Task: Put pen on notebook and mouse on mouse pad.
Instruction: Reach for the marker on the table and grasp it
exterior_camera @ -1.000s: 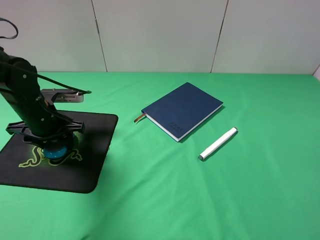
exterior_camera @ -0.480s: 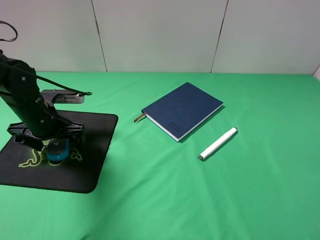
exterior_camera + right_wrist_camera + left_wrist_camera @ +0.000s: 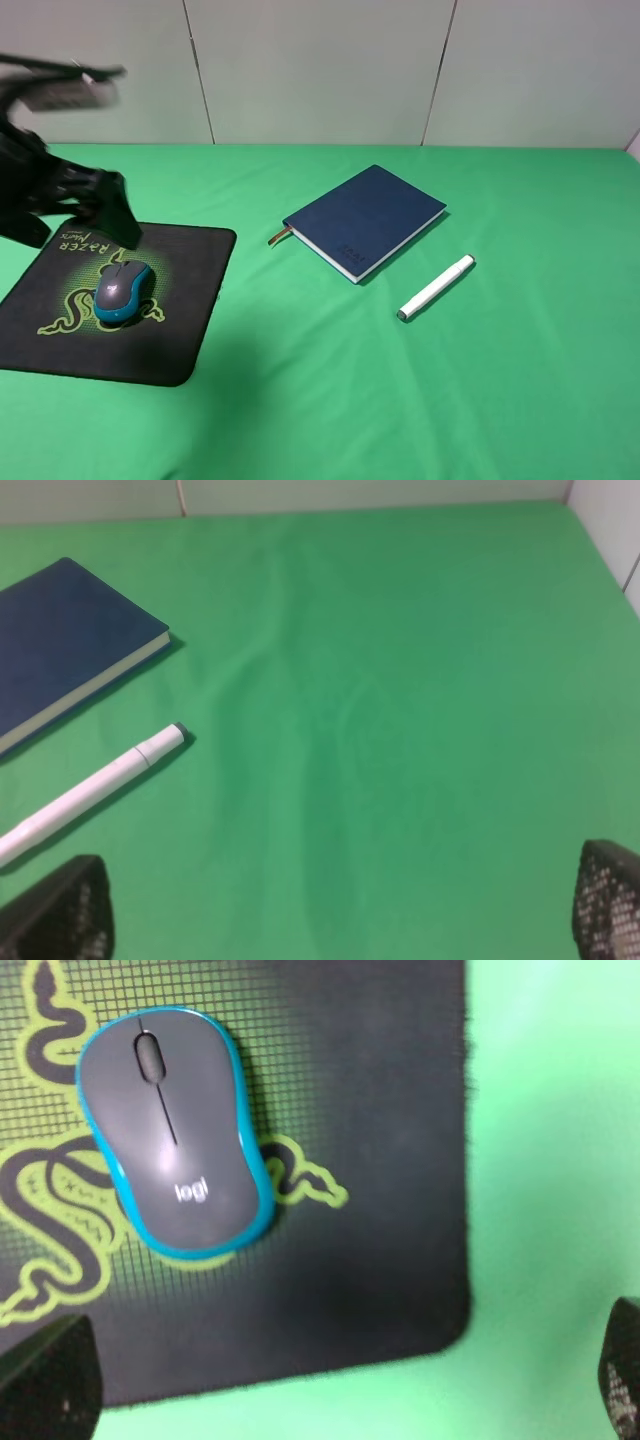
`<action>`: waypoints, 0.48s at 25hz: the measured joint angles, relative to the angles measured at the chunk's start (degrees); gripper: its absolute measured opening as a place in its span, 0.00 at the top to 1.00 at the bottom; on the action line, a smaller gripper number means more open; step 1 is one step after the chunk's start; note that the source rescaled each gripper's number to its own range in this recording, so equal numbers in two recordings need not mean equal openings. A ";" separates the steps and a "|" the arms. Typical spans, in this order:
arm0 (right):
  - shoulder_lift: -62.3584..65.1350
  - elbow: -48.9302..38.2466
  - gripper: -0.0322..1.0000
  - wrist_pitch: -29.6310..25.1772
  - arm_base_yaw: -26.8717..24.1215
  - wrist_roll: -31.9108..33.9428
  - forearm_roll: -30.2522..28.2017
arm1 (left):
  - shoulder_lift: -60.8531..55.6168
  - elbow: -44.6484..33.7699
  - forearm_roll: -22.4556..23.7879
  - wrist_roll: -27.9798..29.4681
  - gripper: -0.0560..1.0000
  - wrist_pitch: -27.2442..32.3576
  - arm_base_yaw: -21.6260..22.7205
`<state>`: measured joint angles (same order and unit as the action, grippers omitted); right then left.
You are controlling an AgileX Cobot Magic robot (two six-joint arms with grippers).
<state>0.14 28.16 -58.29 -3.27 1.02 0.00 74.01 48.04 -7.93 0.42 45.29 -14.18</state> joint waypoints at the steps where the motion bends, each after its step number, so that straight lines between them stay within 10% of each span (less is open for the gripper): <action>1: 0.00 0.00 0.00 0.00 0.00 0.00 0.00 | -3.47 0.00 -0.05 -0.42 0.00 1.57 0.00; 12: 0.00 0.00 0.00 0.00 0.00 0.00 0.00 | -34.33 0.00 0.00 -6.56 0.00 19.43 0.00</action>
<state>0.14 28.16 -58.29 -3.27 1.02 0.00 39.68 48.04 -7.93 -6.14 64.72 -14.18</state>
